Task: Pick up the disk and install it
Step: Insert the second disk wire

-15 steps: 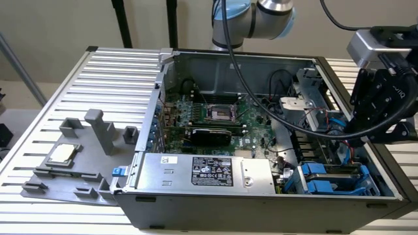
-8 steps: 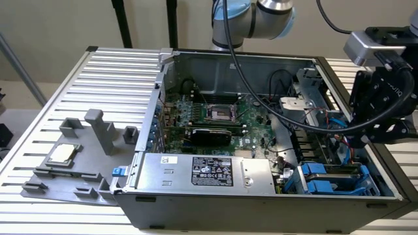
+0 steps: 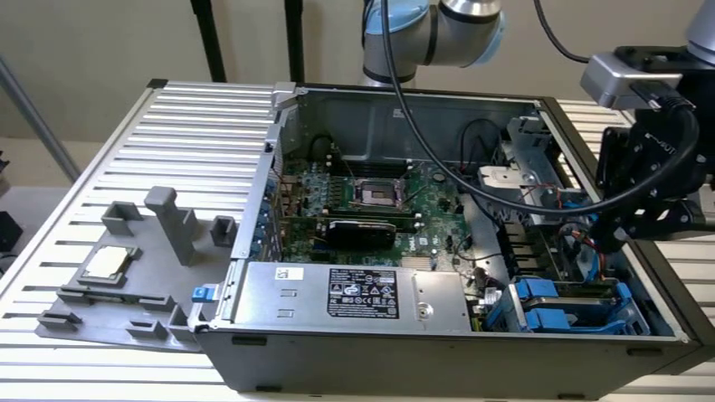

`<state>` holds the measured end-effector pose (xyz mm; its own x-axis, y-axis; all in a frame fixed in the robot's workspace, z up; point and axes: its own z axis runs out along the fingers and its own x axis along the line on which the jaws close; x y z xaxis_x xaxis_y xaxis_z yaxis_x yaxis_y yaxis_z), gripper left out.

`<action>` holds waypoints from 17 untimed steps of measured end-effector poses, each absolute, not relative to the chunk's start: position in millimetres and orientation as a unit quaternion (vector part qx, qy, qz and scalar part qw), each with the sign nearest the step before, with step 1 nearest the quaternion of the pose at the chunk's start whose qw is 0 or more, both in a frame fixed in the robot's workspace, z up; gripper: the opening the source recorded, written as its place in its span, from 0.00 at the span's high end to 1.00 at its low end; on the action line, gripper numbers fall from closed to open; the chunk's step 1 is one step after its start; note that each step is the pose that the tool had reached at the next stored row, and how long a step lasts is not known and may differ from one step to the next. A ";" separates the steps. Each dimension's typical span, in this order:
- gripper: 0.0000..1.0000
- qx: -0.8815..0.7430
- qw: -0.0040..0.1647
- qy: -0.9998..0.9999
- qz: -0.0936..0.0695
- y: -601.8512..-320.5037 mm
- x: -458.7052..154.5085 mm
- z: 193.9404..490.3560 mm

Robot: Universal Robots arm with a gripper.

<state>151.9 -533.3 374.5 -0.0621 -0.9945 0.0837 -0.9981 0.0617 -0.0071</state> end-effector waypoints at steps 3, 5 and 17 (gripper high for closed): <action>0.76 0.684 0.036 -0.728 0.039 -530.9 151.8 373.8; 0.79 0.684 0.039 -0.727 0.043 -530.4 151.9 373.5; 0.84 0.683 0.027 -0.728 0.058 -530.3 129.3 374.0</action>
